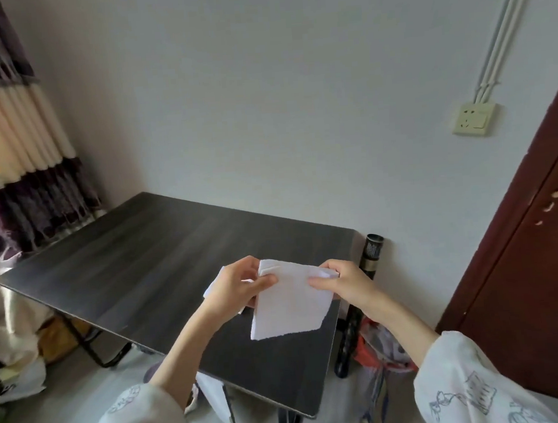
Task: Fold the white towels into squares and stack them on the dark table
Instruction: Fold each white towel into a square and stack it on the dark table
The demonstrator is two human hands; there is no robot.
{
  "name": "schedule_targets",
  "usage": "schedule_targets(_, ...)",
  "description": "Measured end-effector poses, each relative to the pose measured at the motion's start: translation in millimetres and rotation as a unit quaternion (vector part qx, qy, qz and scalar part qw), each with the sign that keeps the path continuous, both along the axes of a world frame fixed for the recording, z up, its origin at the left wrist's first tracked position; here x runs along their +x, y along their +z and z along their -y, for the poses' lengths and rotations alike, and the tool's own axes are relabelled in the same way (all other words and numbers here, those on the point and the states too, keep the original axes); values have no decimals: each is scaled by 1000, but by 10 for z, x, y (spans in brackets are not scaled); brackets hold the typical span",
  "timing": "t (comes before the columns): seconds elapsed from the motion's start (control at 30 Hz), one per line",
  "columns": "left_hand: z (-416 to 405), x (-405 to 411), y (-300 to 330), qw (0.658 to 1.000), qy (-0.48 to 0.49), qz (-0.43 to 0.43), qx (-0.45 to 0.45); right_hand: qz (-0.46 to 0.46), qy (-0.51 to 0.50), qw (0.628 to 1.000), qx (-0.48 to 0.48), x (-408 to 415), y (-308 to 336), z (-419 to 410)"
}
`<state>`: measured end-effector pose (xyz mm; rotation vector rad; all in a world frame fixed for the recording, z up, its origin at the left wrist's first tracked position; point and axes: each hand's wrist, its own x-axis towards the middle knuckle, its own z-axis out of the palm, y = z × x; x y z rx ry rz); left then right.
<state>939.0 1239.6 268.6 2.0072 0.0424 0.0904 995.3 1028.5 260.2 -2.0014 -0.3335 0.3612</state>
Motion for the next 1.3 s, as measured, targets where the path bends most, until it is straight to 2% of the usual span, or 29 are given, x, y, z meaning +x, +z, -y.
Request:
schedule_targets(0.27, -623, 1540, -566, 986, -85, -107, -95, -33, -121, 992, -1, 1189, -521, -549)
schedule_targets(0.5, -761, 2475, -1099, 972, -148, -179, -44, -128, -184, 974, -37, 1752, -956, -790)
schedule_targets(0.87, -710, 2907, -2045, 927, -175, -331, -4, -249, -198, 936, -148, 2135, -1878, -875)
schedule_targets(1.13, -702, 3093, -2334, 908, -182, -376, 17, -289, -196, 923, -162, 2271, -2175, -890)
schedule_targets(1.3, -662, 3118, -2440, 906, -193, -373, 48, -283, -183, 921, -197, 2285, -2265, -829)
